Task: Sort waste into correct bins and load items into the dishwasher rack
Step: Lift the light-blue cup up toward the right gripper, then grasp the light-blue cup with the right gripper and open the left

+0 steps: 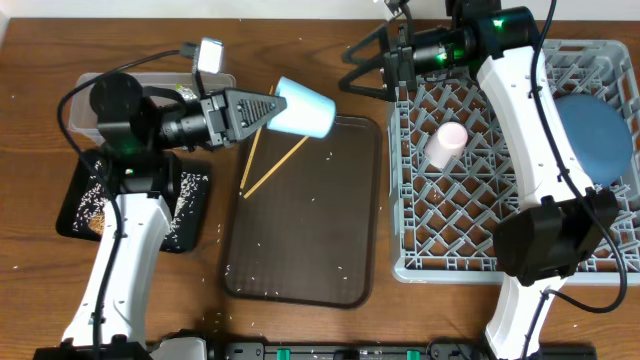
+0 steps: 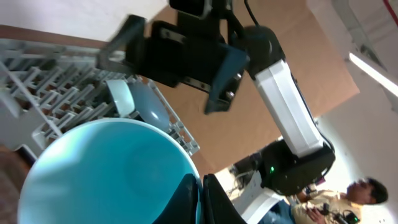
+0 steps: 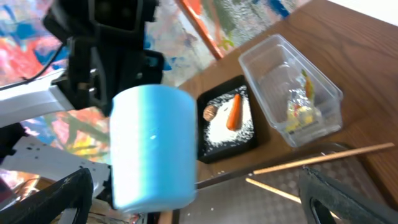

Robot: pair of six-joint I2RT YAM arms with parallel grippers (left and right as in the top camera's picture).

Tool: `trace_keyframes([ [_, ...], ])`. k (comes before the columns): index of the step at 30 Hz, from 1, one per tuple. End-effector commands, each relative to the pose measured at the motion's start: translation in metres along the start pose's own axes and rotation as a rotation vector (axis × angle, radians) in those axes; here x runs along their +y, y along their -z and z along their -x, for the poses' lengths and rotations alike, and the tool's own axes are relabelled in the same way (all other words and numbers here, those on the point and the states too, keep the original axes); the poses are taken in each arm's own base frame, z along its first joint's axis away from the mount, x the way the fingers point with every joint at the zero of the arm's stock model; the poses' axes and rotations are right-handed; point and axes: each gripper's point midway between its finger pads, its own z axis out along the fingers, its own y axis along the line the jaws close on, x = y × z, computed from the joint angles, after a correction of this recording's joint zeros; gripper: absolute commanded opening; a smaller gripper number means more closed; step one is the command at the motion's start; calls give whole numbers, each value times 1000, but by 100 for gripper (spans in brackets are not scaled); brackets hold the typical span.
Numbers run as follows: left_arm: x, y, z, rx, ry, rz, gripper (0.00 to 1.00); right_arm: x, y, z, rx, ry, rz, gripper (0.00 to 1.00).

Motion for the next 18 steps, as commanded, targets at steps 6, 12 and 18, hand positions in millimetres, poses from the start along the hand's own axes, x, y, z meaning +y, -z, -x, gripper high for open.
trace_keyframes([
  [6, 2, 8, 13, -50, 3, 29, 6, 34, -33, -5, 28, 80, 126, 96],
  [12, 2, 8, 13, -54, 7, 31, 6, 32, -50, -12, 79, 103, 85, 95],
  [18, -5, 8, 18, -62, -9, 16, 6, 29, -62, -17, 114, 121, 51, 95],
])
